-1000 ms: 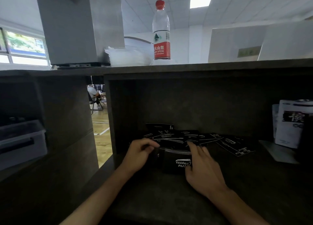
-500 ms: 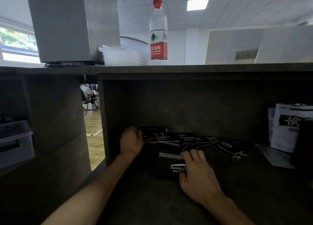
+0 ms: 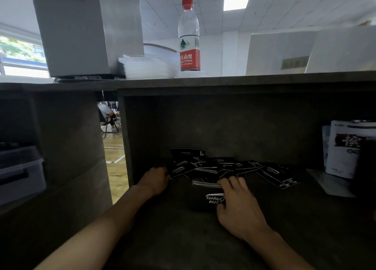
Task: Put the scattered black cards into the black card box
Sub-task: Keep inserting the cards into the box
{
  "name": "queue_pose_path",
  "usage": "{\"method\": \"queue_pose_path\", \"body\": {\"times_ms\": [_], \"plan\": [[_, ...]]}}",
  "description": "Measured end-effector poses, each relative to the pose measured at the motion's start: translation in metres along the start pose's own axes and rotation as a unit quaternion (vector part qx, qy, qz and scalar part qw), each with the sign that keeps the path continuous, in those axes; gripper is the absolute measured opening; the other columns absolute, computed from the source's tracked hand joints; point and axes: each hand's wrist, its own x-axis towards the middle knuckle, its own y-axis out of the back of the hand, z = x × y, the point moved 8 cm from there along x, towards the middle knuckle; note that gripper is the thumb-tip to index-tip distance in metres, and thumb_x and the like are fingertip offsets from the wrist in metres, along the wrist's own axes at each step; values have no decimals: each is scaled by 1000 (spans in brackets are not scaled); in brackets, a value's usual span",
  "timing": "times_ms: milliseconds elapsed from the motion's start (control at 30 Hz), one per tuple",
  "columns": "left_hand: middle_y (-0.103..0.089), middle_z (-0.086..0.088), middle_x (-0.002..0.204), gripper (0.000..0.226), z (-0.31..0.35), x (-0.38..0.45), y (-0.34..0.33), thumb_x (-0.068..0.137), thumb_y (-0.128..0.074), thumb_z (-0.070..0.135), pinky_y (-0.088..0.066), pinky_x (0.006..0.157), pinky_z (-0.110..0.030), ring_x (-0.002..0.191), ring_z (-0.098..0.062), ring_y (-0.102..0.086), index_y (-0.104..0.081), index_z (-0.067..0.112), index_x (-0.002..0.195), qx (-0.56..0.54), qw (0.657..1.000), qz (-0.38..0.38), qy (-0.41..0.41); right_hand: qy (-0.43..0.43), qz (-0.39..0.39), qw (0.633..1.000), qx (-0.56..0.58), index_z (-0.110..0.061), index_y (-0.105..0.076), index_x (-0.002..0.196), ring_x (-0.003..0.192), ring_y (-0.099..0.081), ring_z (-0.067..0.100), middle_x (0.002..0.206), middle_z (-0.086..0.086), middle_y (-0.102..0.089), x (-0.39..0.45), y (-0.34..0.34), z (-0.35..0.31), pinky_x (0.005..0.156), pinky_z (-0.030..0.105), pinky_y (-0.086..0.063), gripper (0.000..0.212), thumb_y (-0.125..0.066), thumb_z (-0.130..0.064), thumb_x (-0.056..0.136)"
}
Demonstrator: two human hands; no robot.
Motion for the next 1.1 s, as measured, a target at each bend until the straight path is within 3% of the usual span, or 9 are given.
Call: {"method": "queue_pose_path", "body": {"times_ms": [100, 200, 333, 467, 600, 667, 767, 933, 1100], "plan": [[-58, -6, 125, 29, 3, -9, 0, 95, -58, 27, -47, 93, -30, 114, -20, -58, -54, 20, 123, -23, 999, -16, -23, -2, 0, 1000, 0, -28, -40, 136, 117, -34, 10, 123, -9, -41, 0, 2, -1, 96, 31, -45, 55, -53, -31, 82], [-53, -3, 125, 48, 4, -15, 12, 84, -73, 20, -45, 101, -29, 119, -20, -54, -52, 19, 127, -100, 995, -6, -14, -3, -2, 1000, 3, -27, -42, 136, 117, -34, 10, 124, -9, -41, -1, 4, -2, 97, 30, -45, 55, -53, -30, 82], [-64, 13, 103, 27, 27, -41, 33, 89, -66, 8, -52, 93, -28, 102, -6, -64, -68, 33, 99, -243, 964, 31, -103, -3, -3, 1000, 12, -28, -37, 142, 124, -33, 8, 135, -9, -38, -2, 5, -2, 102, 29, -42, 62, -54, -30, 83], [-68, 18, 114, 30, 51, -71, 20, 95, -57, 14, -50, 91, -23, 110, 1, -61, -72, 38, 103, -348, 920, -86, -156, 1, -11, 1000, 14, -30, -17, 154, 142, -19, 11, 157, -10, -16, -2, 2, -3, 112, 35, -37, 81, -56, -28, 83], [-69, 6, 117, 28, 58, -61, 5, 99, -48, 20, -53, 87, -27, 110, -8, -64, -74, 26, 108, -458, 856, -212, -109, 15, -4, 1000, -3, -32, -34, 142, 124, -32, 8, 135, -10, -36, -1, 0, -3, 101, 29, -42, 62, -55, -30, 84], [-74, 1, 103, 26, 45, -33, 10, 99, -49, 17, -54, 86, -30, 99, -12, -69, -76, 19, 101, -450, 882, -127, -53, 14, 0, 1000, -8, -32, -37, 137, 118, -33, 8, 127, -11, -38, 0, -1, -2, 97, 28, -43, 57, -53, -31, 83], [-72, -10, 103, 18, 7, 11, 31, 96, -57, 15, -48, 84, -25, 102, -25, -67, -72, 10, 104, -266, 957, 107, 50, 19, 5, 1000, -11, -32, -39, 132, 114, -33, 9, 121, -11, -37, 0, -1, -1, 94, 28, -44, 53, -52, -31, 81], [-59, -17, 132, 50, -6, 41, -6, 95, -58, 41, -46, 98, -31, 122, -31, -56, -58, 5, 131, -99, 991, -3, 88, 18, 4, 1000, -4, -34, -38, 129, 114, -33, 9, 120, -12, -37, 0, -2, -1, 94, 28, -44, 50, -52, -32, 81], [-65, -17, 121, 40, -13, 41, -6, 90, -68, 32, -48, 92, -30, 114, -31, -61, -64, 3, 117, -149, 981, 59, 109, 16, 8, 1000, -3, -33, -38, 127, 112, -33, 8, 119, -12, -38, 0, -1, -1, 92, 27, -44, 49, -51, -32, 80]]}}
